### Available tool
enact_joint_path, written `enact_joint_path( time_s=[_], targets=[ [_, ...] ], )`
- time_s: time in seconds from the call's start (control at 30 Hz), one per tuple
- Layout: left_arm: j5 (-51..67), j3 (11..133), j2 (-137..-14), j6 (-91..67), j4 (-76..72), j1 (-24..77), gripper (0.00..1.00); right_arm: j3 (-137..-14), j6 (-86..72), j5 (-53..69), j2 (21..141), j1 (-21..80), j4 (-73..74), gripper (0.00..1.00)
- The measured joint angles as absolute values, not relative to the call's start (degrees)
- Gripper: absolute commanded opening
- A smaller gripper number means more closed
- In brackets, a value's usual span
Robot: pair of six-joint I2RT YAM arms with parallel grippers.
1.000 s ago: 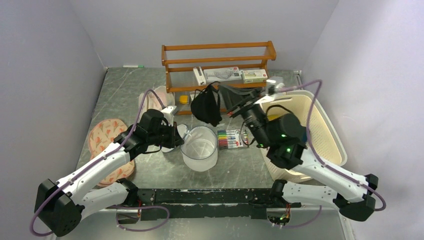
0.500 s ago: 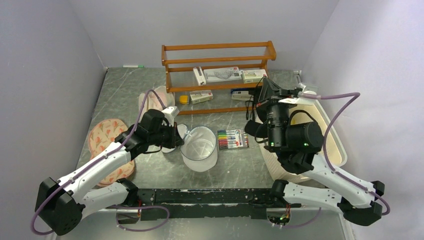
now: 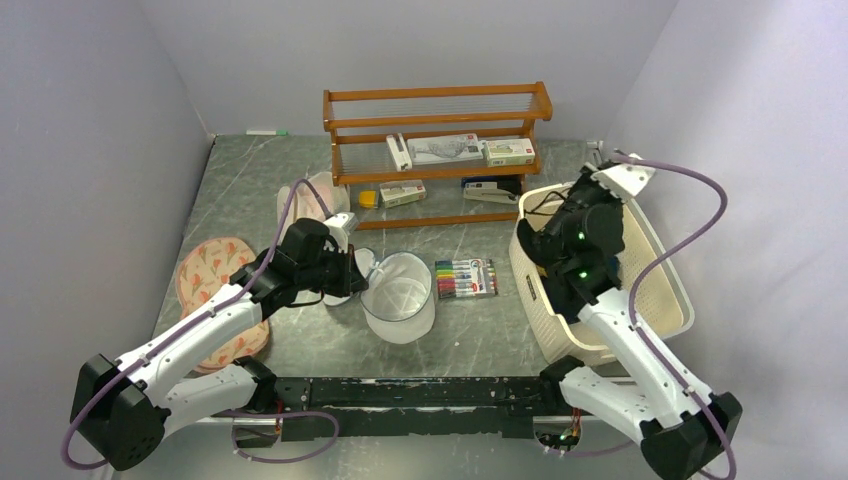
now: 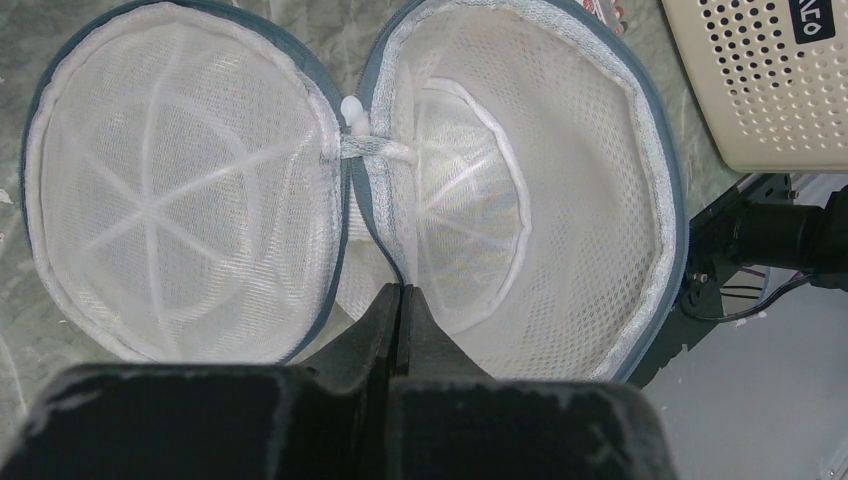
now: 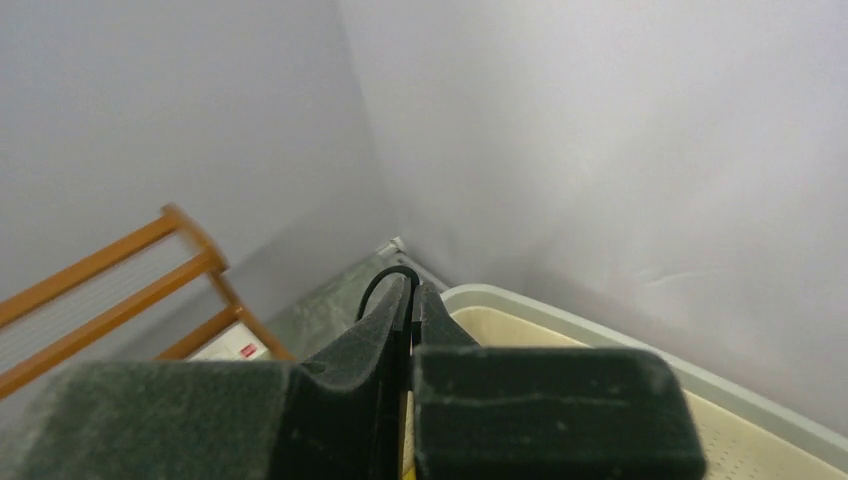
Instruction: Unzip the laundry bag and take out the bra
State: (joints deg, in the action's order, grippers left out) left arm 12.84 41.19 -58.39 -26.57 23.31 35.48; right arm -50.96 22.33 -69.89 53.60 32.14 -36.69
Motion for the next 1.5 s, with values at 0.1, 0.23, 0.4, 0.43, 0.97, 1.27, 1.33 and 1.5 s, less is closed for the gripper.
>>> enact_joint_path(
  time_s=[0.1,0.23,0.4,0.43,0.97,1.27,1.33,1.5],
  targets=[
    [12.8,41.2,-58.4,-26.6,23.3,35.5,0.07,-52.4,7.6,-68.7,53.0,25.2,-23.5,0.00],
    [12.8,41.2,-58.4,-26.6,23.3,35.6,0.07,-52.7,-7.4,-66.7,53.8,20.3,-10.8,0.00],
    [12.8,41.2,-58.4,-26.6,23.3,35.6,0.07,-52.6,-21.3,-61.3,57.4,17.1,0.5,0.00],
    [12.8,41.2,-58.4,-26.6,23.3,35.6,0.07,-52.6,-23.8,-59.9,58.1,16.6,2.3,0.00],
    [12.6,41.2,-59.0,-26.6,23.4,35.7,0.07,-47.5,-45.5,-46.1,68.2,12.0,14.7,0.19],
    [12.6,41.2,-59.1,-26.6,23.4,35.7,0.07,-47.3,-49.1,-45.8,62.9,11.0,16.9,0.70],
    [12.6,41.2,-59.2,-26.6,23.4,35.7,0.07,-46.6,-48.3,-45.4,59.8,11.0,15.2,0.81],
    [12.6,41.2,-59.4,-26.5,23.4,35.7,0.07,-40.5,-38.8,-35.8,50.5,10.9,4.2,0.98]
  ],
)
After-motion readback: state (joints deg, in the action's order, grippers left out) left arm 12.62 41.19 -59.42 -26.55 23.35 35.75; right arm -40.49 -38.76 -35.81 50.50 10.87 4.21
